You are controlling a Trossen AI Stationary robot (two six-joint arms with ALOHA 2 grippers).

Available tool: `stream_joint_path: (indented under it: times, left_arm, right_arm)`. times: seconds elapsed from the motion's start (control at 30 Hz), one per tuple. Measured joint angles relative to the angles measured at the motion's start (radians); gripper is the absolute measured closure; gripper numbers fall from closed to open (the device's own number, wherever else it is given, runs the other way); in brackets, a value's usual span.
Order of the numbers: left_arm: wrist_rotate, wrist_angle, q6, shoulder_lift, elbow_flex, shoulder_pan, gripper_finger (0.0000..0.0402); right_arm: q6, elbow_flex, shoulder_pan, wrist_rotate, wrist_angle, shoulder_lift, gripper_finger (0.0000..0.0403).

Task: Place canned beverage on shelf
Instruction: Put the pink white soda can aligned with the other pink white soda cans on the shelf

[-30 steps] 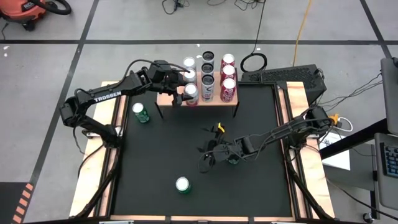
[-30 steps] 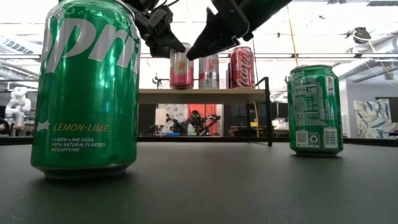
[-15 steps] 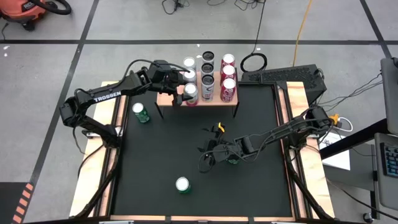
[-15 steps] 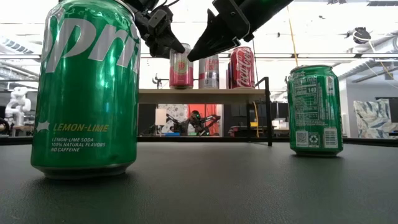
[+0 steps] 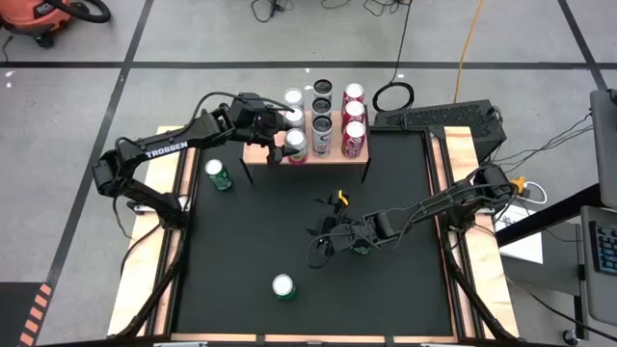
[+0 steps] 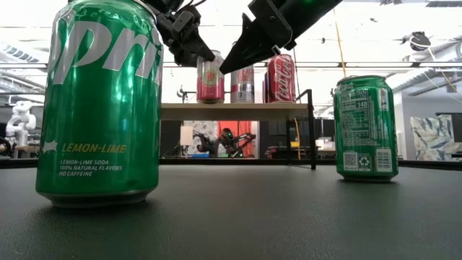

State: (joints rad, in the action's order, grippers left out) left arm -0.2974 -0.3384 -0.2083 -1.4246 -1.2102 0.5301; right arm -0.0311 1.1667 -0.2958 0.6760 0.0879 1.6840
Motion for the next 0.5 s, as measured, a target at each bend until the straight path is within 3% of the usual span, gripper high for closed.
stream_joint_path:
  times: [0.5]
  left_arm:
    - [-0.002,0.033,-0.012,0.083,0.000,0.000,0.0049]
  right_arm:
    - [0.001,0.000,0.000,0.000,0.000,0.000,0.0011]
